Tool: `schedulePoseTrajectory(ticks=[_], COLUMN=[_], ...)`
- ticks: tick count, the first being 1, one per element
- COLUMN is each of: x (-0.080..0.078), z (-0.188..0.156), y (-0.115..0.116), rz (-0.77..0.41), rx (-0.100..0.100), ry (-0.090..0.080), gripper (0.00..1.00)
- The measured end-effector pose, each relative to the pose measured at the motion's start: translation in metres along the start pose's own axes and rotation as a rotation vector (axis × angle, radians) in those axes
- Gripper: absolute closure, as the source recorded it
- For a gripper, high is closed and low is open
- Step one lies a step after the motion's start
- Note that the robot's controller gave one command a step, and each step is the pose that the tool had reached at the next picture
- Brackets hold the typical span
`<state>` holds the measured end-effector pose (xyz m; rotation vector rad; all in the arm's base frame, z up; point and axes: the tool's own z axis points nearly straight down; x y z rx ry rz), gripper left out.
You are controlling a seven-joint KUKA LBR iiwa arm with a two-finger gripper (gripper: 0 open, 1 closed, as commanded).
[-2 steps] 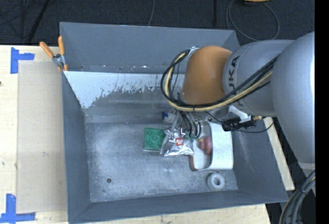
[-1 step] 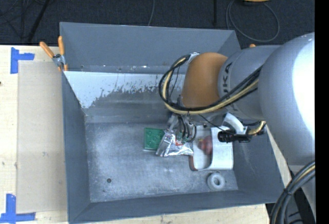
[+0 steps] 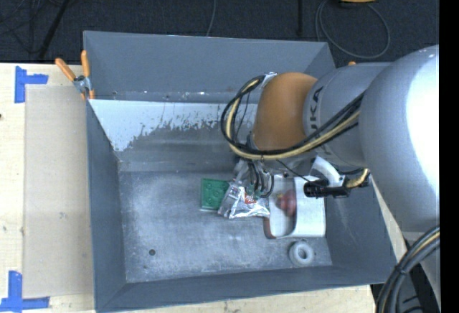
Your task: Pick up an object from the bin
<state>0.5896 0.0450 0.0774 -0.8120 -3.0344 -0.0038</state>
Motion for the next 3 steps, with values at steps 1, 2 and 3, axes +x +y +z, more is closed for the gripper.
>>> schedulePoseTrajectory(ticks=[1, 2, 3], x=[-0.002, -0.003, -0.004], z=[-0.002, -0.046, -0.113], y=[0.001, 0.002, 0.003], rz=[0.002, -0.001, -0.005], rx=[-0.003, 0.0, -0.002], ry=[-0.006, -0.003, -0.006], gripper=[1.0, 1.0, 1.0])
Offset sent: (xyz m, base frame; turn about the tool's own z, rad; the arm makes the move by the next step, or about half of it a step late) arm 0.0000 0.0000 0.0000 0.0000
